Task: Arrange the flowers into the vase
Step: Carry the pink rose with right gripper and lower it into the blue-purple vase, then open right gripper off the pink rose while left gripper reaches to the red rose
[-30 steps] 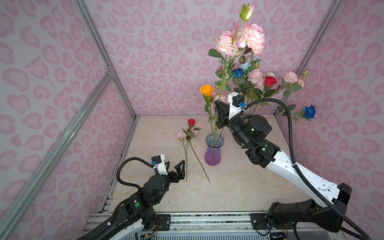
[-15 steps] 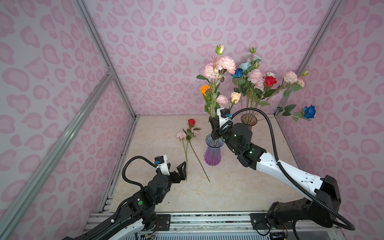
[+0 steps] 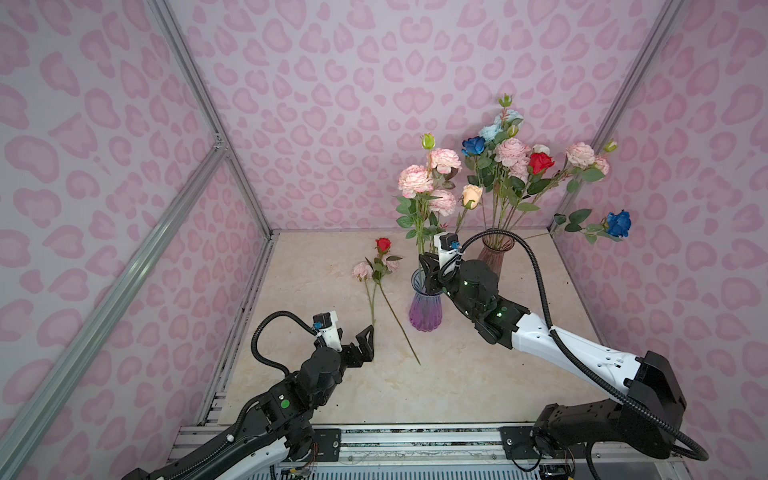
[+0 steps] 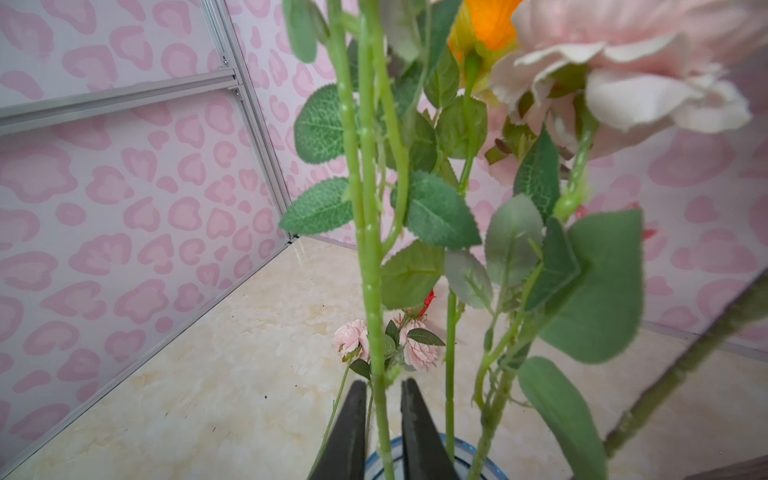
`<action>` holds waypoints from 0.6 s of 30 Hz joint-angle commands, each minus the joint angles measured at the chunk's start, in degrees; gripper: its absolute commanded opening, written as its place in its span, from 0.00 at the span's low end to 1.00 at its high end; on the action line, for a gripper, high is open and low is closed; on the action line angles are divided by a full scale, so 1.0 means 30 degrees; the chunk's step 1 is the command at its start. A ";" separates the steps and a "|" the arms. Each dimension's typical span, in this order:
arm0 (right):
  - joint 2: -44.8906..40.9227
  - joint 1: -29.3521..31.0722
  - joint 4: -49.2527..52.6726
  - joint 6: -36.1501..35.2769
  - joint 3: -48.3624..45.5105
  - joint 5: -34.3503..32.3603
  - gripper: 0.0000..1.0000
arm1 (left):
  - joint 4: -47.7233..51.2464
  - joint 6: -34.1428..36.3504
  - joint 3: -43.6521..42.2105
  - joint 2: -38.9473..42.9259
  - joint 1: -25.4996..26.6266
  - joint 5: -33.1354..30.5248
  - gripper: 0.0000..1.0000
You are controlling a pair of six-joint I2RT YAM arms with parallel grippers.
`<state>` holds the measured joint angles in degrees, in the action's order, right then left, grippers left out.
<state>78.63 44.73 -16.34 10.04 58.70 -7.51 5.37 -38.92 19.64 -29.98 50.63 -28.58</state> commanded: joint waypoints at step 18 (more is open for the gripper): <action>-0.1619 0.0244 -0.1237 0.1545 -0.1651 0.0375 0.17 | -0.1077 -0.0291 0.0648 -0.1726 -0.0002 0.0415 0.99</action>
<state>74.00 45.21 -18.37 13.91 54.11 -7.05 4.16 -39.35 20.91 -34.24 50.63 -27.35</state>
